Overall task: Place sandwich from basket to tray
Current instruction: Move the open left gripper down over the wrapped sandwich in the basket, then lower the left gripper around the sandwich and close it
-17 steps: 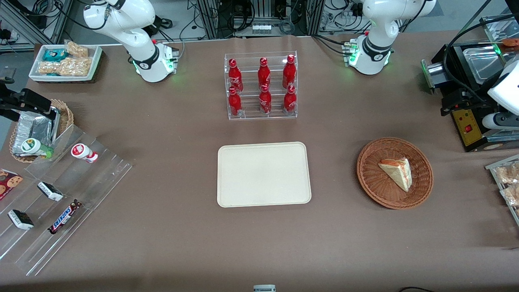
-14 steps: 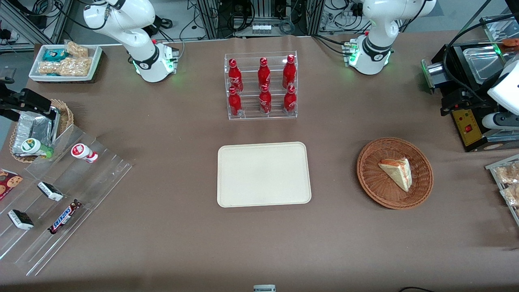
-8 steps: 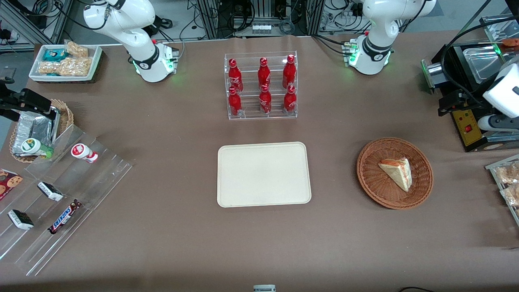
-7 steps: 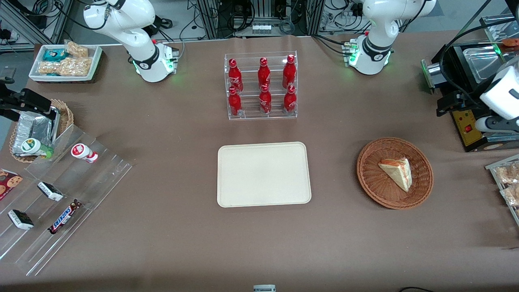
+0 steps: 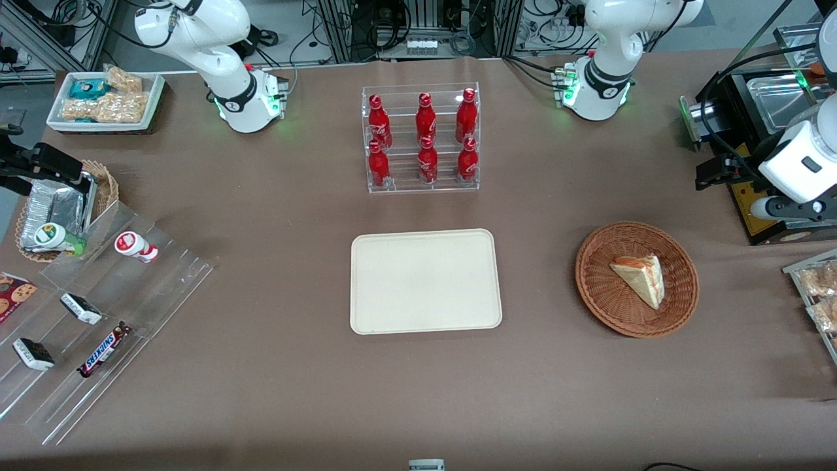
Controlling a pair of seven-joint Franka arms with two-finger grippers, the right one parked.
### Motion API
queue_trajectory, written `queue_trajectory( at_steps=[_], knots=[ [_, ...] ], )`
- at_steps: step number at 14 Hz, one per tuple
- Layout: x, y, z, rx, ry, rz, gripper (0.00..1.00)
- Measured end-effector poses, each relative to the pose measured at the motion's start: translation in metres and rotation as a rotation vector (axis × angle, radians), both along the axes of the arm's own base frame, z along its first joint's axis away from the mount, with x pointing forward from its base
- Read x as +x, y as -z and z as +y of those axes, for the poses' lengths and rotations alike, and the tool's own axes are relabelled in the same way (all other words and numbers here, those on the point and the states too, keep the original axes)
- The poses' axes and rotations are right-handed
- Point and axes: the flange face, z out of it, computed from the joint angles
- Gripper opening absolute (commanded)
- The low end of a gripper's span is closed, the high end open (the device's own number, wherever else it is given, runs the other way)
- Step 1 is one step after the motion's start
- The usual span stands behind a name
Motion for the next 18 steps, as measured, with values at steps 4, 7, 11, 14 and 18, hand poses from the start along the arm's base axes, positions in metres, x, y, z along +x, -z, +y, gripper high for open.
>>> queue_trajectory(
  at_steps=[4, 7, 11, 14, 18],
  knots=[
    [0.007, 0.068, 0.001, 0.001, 0.002, -0.012, 1.00],
    [0.004, 0.129, 0.004, 0.029, -0.029, -0.028, 1.00],
    [-0.010, 0.209, 0.003, 0.061, -0.256, -0.073, 1.00],
    [-0.007, 0.243, 0.002, 0.086, -0.495, -0.094, 1.00],
    [0.004, 0.271, 0.003, 0.092, -0.705, -0.132, 1.00]
  ],
)
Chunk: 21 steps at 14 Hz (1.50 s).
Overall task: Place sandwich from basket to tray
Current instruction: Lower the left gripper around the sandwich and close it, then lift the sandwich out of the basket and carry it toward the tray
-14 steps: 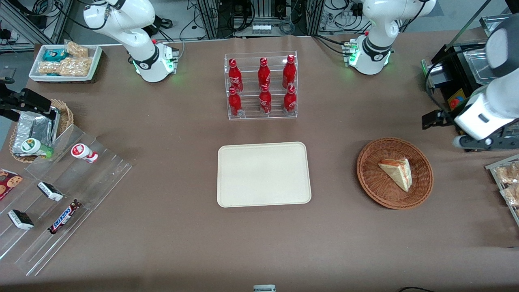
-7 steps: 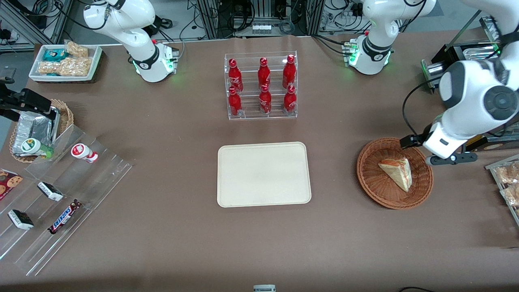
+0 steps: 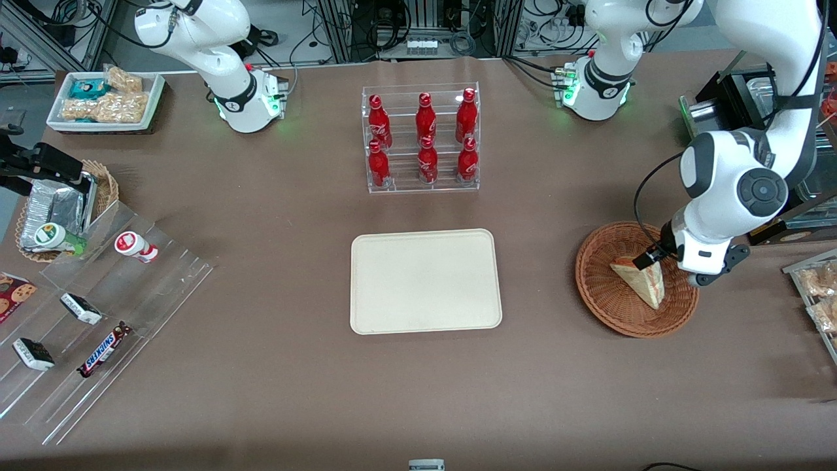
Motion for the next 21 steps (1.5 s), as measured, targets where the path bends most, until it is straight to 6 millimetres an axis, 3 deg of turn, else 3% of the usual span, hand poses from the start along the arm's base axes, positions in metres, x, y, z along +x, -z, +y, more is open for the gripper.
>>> queue_trajectory(
  at_steps=[2, 3, 6, 7, 8, 12, 15, 18, 21],
  knots=[
    [0.004, 0.013, 0.004, -0.002, -0.053, -0.019, 1.00],
    [0.004, 0.020, 0.006, -0.003, -0.066, -0.027, 0.91],
    [0.003, 0.038, 0.013, -0.006, -0.087, -0.035, 0.27],
    [0.003, 0.041, 0.014, -0.006, -0.090, -0.031, 0.13],
    [0.003, 0.043, 0.014, -0.006, -0.092, -0.028, 0.08],
    [0.011, 0.033, 0.014, -0.005, -0.108, -0.035, 0.05],
    [0.036, -0.017, 0.000, 0.004, -0.092, 0.030, 0.05],
    [0.055, -0.061, -0.058, 0.001, 0.000, 0.000, 0.05],
    [0.055, -0.057, -0.155, -0.009, 0.141, -0.010, 0.05]
  ],
)
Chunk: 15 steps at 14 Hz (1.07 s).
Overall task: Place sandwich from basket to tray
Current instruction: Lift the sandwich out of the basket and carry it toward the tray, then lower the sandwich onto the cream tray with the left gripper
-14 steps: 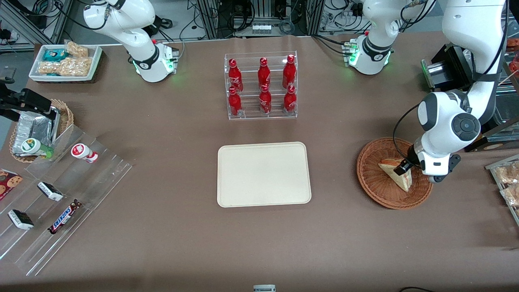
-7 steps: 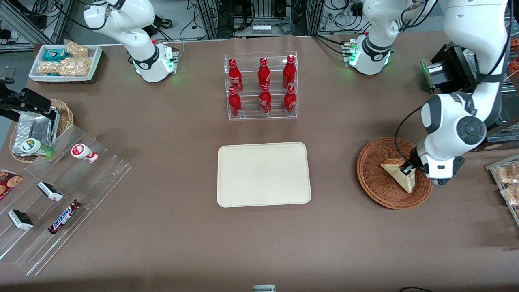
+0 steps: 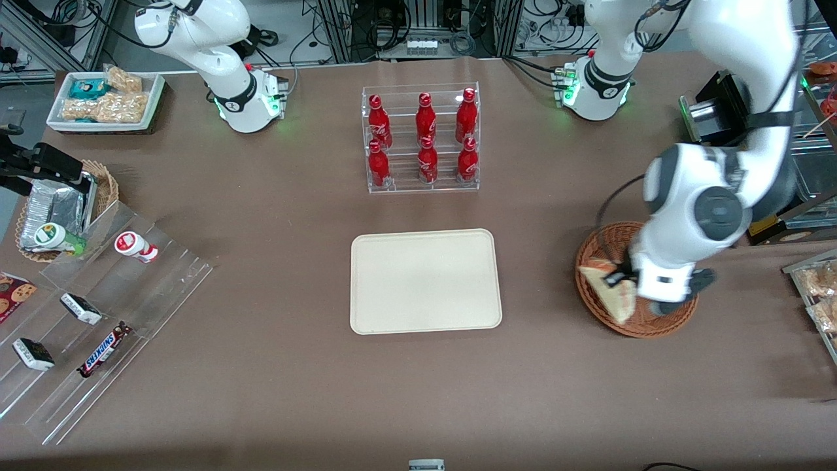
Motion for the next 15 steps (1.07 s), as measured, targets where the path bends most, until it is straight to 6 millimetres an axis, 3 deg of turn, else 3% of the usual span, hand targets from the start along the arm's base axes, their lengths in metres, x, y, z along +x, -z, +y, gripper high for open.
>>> queue_trajectory(
  at_steps=[3, 6, 11, 15],
  knots=[
    [-0.010, 0.020, -0.104, -0.009, 0.142, 0.004, 0.06],
    [-0.035, 0.039, -0.185, -0.011, 0.263, 0.014, 0.05],
    [-0.057, 0.059, -0.270, -0.044, 0.381, -0.029, 0.05],
    [-0.071, 0.083, -0.319, -0.082, 0.443, -0.075, 0.06]
  ],
)
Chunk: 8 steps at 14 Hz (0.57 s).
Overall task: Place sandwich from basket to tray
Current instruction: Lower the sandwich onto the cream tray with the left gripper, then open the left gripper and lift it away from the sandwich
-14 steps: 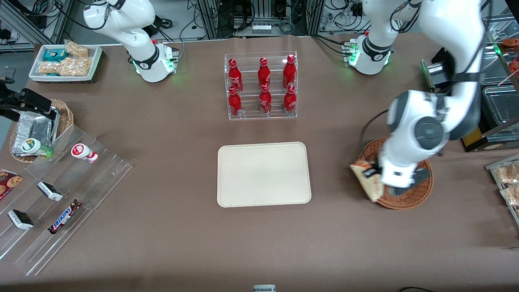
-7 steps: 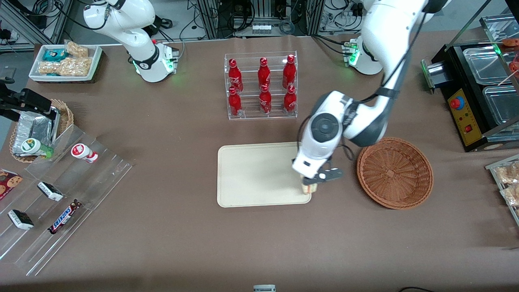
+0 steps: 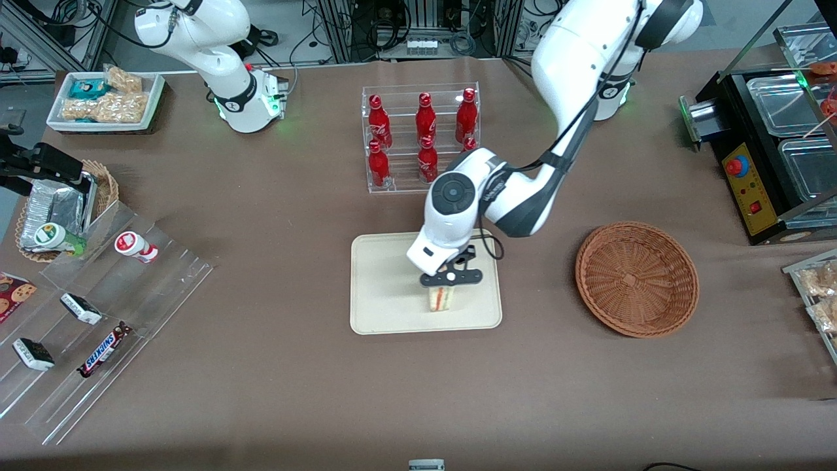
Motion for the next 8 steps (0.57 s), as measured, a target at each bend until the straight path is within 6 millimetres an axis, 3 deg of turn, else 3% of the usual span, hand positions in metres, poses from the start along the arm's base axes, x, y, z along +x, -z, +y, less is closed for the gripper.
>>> queue_trajectory(
  at_steps=[3, 4, 5, 6, 8],
  knots=[
    [-0.007, 0.016, -0.016, -0.002, 0.000, 0.005, 0.10],
    [-0.009, 0.022, -0.018, 0.002, -0.008, 0.010, 0.17],
    [-0.011, 0.027, -0.020, 0.005, -0.013, 0.015, 0.45],
    [-0.012, 0.030, -0.022, 0.006, -0.021, 0.018, 0.99],
    [-0.011, 0.030, -0.023, 0.004, -0.064, 0.018, 1.00]
  ],
)
